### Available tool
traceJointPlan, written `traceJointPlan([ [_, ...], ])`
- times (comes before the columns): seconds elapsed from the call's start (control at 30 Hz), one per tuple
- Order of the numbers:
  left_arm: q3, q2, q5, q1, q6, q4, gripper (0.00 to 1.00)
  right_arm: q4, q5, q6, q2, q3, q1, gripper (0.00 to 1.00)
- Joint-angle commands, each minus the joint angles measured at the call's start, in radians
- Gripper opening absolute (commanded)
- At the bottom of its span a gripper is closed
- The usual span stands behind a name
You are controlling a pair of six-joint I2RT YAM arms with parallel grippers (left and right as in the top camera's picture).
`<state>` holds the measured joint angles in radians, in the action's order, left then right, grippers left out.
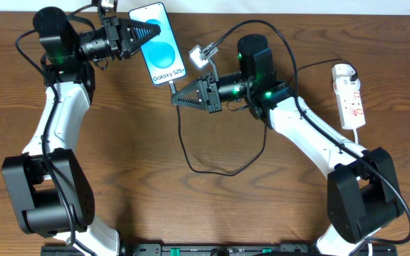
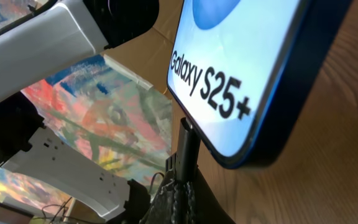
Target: Plug charger to phone and switch on socket
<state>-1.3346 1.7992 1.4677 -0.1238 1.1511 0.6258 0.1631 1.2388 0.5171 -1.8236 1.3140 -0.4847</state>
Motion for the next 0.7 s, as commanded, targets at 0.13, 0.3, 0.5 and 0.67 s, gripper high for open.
traceJointPlan([
  [0.13, -0.009, -0.004, 0.104, 0.006, -0.041, 0.004, 0.07, 0.021, -0.036, 0.014, 0.024, 0.008, 0.016, 0.01],
  [0.3, -0.008, -0.004, 0.104, 0.006, -0.044, 0.004, 0.07, 0.021, -0.039, 0.014, 0.024, 0.008, 0.016, 0.01],
  [0.5, 0.0, -0.004, 0.104, 0.019, -0.057, 0.004, 0.07, 0.032, -0.059, 0.029, 0.024, 0.008, 0.016, 0.01],
  [0.67, 0.008, -0.003, 0.103, 0.025, -0.06, 0.004, 0.08, 0.035, -0.058, 0.029, 0.024, 0.008, 0.016, 0.01],
])
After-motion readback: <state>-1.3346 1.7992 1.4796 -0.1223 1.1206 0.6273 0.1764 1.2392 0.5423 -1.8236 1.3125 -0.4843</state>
